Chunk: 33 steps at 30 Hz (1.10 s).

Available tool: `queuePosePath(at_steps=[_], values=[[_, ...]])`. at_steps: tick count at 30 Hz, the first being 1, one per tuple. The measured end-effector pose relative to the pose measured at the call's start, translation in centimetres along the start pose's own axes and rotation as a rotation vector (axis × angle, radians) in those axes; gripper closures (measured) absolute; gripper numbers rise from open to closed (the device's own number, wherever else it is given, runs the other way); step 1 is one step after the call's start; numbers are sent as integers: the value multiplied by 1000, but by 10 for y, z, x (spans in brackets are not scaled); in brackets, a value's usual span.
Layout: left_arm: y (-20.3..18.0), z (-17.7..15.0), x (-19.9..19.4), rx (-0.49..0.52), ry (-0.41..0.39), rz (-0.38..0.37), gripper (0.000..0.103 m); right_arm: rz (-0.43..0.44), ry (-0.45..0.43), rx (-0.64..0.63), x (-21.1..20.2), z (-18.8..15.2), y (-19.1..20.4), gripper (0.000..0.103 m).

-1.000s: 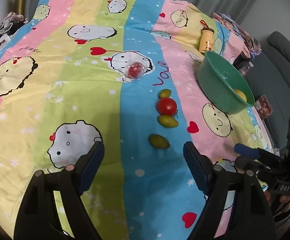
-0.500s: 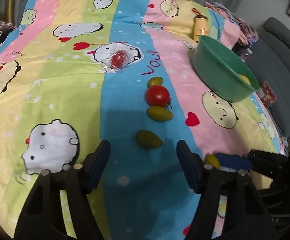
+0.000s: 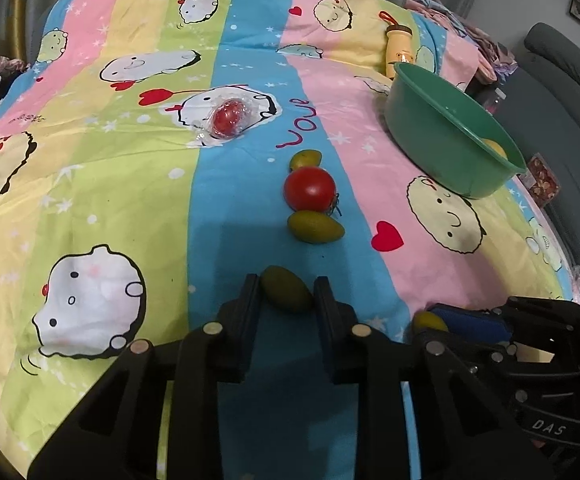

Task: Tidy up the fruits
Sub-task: 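Grasp a green olive with the left tool while the right tool grasps another, then carry both green olives into the green basin and open both tools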

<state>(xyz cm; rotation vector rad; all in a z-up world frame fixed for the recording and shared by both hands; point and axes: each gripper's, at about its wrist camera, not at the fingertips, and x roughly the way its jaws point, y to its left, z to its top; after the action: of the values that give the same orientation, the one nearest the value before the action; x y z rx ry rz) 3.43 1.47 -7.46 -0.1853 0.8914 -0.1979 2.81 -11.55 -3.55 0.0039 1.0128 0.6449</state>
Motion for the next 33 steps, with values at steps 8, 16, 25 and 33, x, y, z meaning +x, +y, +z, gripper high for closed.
queuePosePath(at_steps=[8, 16, 25, 33], values=[[-19, 7, -19, 12, -22, -66, 77, 6, -50, 38, -19, 1, -10, 82], [-52, 27, -30, 58, -61, -142, 77, -20, -155, 106, -56, 9, -39, 82], [-95, 73, -23, 138, -102, -212, 76, -80, -283, 152, -93, 27, -76, 82], [-129, 116, 1, 190, -108, -244, 76, -142, -375, 160, -111, 59, -109, 82]])
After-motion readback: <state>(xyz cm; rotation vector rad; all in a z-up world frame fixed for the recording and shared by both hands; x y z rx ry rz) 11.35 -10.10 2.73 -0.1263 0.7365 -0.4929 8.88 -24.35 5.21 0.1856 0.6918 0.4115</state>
